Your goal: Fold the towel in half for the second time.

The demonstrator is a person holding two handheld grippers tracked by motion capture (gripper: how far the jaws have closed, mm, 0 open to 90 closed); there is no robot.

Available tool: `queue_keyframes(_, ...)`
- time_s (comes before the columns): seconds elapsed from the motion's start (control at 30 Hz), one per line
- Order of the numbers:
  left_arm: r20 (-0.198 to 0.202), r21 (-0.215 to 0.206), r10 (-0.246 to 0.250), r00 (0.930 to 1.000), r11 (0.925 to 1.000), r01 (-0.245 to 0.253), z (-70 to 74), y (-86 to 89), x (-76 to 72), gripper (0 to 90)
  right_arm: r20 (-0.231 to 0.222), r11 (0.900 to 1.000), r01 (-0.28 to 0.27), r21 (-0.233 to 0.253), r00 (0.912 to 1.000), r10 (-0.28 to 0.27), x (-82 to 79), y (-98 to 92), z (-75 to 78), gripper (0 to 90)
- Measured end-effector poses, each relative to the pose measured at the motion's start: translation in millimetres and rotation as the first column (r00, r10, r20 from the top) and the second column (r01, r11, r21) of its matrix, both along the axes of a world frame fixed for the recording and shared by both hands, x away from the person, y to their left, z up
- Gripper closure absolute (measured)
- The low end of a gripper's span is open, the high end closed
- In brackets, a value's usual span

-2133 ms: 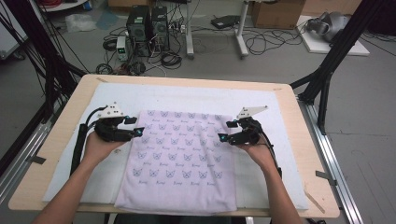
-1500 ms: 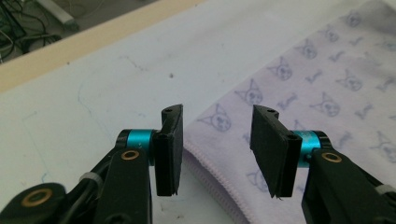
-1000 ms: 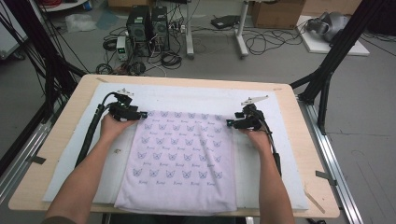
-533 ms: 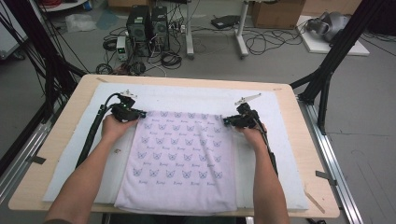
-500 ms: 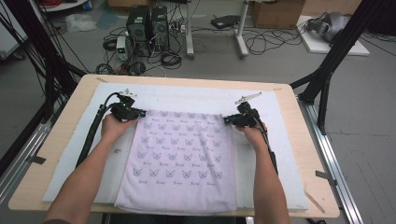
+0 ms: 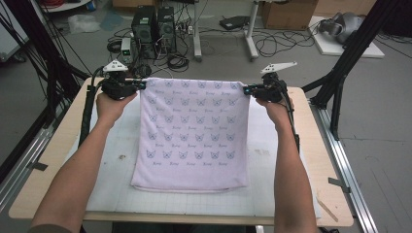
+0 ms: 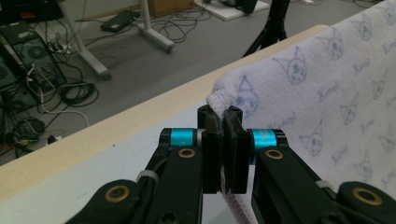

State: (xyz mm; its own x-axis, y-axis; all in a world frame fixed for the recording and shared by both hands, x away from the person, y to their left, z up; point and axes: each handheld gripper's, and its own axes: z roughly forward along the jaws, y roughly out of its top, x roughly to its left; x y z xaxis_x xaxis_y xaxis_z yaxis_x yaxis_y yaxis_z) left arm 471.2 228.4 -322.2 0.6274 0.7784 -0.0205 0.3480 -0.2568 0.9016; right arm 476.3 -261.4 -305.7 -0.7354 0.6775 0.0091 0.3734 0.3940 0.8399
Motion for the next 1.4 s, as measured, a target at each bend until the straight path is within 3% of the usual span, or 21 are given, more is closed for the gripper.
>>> queue_keyframes(0.13, -0.04, 0.015, -0.029, 0.9988, 0.9994, 0.03, -13.6, 4.9, -6.5, 86.7, -0.025, 1.0, -0.019, 0.002, 0.9995, 0.019, -4.2, 0.1, -9.8, 84.9)
queue_keyframes(0.27, -0.037, 0.005, -0.064, 0.9973, 0.9979, 0.064, -21.1, 7.5, -18.0, 86.6, -0.05, 0.999, -0.029, 0.032, 0.9983, 0.031, -12.4, -3.1, -28.7, 84.8)
queue_keyframes(0.33, -0.034, -0.001, -0.078, 0.9964, 0.9969, 0.078, -22.9, 8.8, -24.2, 86.5, -0.085, 0.998, -0.044, 0.052, 0.9952, 0.048, -15.7, -5.2, -34.1, 84.6)
queue_keyframes(0.4, -0.031, 0.0, -0.089, 0.9956, 0.996, 0.089, -25.0, 10.3, -30.6, 86.5, -0.056, 0.997, -0.065, 0.042, 0.9961, 0.067, -23.2, -4.8, -34.9, 84.6)
queue_keyframes(0.47, -0.026, -0.002, -0.099, 0.9948, 0.9951, 0.099, -27.4, 11.9, -37.7, 86.5, -0.055, 0.993, -0.079, 0.082, 0.995, 0.084, -30.8, -6.3, -34.8, 84.5)
queue_keyframes(0.77, -0.011, -0.019, -0.152, 0.9884, 0.9883, 0.152, -42.5, 16.1, -82.6, 86.1, -0.044, 0.983, -0.139, 0.121, 0.9884, 0.145, -71.4, -9.7, -43.6, 84.4)
queue_keyframes(0.87, -0.009, -0.022, -0.173, 0.9848, 0.9846, 0.173, -51.5, 20.6, -100.2, 86.0, -0.044, 0.979, -0.156, 0.128, 0.9857, 0.163, -86.7, -10.3, -51.2, 84.4)
queue_keyframes(1.1, -0.049, -0.008, -0.217, 0.9748, 0.9761, 0.217, -78.9, 29.3, -136.2, 85.6, -0.065, 0.976, -0.19, 0.111, 0.9781, 0.198, -122.9, -11.6, -75.2, 84.4)
queue_keyframes(1.27, -0.093, -0.01, -0.244, 0.9653, 0.9696, 0.244, -96.9, 32.0, -152.7, 84.9, -0.107, 0.975, -0.206, 0.087, 0.9709, 0.214, -143.5, -11.5, -96.7, 83.5)
queue_keyframes(1.4, -0.118, 0.013, -0.265, 0.9571, 0.9633, 0.268, -101.1, 34.4, -164.2, 81.5, -0.135, 0.973, -0.212, 0.093, 0.9654, 0.223, -155.1, -16.0, -111.1, 80.2)
